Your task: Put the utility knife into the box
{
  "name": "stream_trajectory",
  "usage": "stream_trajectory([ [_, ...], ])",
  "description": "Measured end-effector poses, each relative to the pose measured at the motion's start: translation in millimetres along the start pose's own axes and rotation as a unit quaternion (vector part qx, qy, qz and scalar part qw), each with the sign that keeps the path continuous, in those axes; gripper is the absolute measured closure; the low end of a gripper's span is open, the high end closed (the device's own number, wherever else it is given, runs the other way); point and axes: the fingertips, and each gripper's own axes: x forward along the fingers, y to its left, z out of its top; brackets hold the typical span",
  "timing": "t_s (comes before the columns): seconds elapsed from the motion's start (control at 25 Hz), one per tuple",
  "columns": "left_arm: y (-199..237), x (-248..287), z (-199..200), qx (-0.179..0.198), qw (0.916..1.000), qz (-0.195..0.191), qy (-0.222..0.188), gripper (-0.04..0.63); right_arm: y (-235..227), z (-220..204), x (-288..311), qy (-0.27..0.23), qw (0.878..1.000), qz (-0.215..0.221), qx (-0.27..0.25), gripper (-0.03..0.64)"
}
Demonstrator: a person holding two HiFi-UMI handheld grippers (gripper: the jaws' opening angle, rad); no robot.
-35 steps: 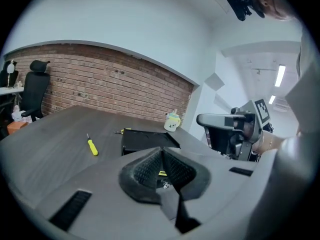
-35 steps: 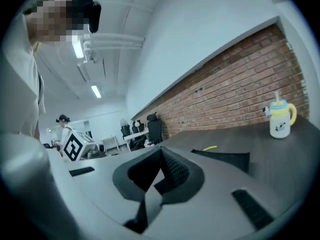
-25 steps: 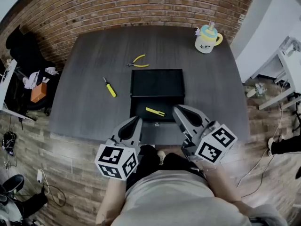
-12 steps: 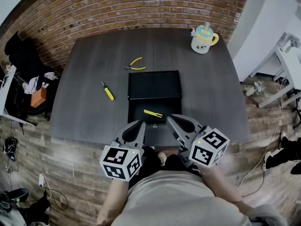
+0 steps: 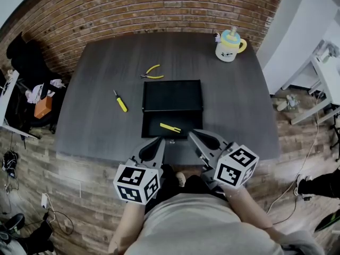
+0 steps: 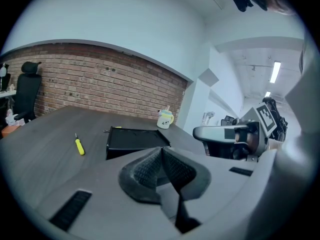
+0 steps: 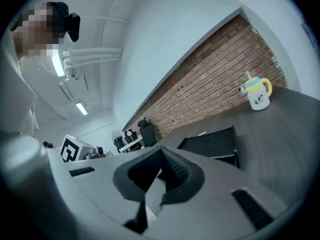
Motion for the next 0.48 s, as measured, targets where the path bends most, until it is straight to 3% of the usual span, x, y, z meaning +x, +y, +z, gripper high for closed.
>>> stream_trajectory([
  [0.48,2.1,-8.1,5.3,0.0,0.9999,0.011,-0.012,0.568,11.8,-1.9,3.7,0.009,1.0,0.019,-0.007,0.611],
])
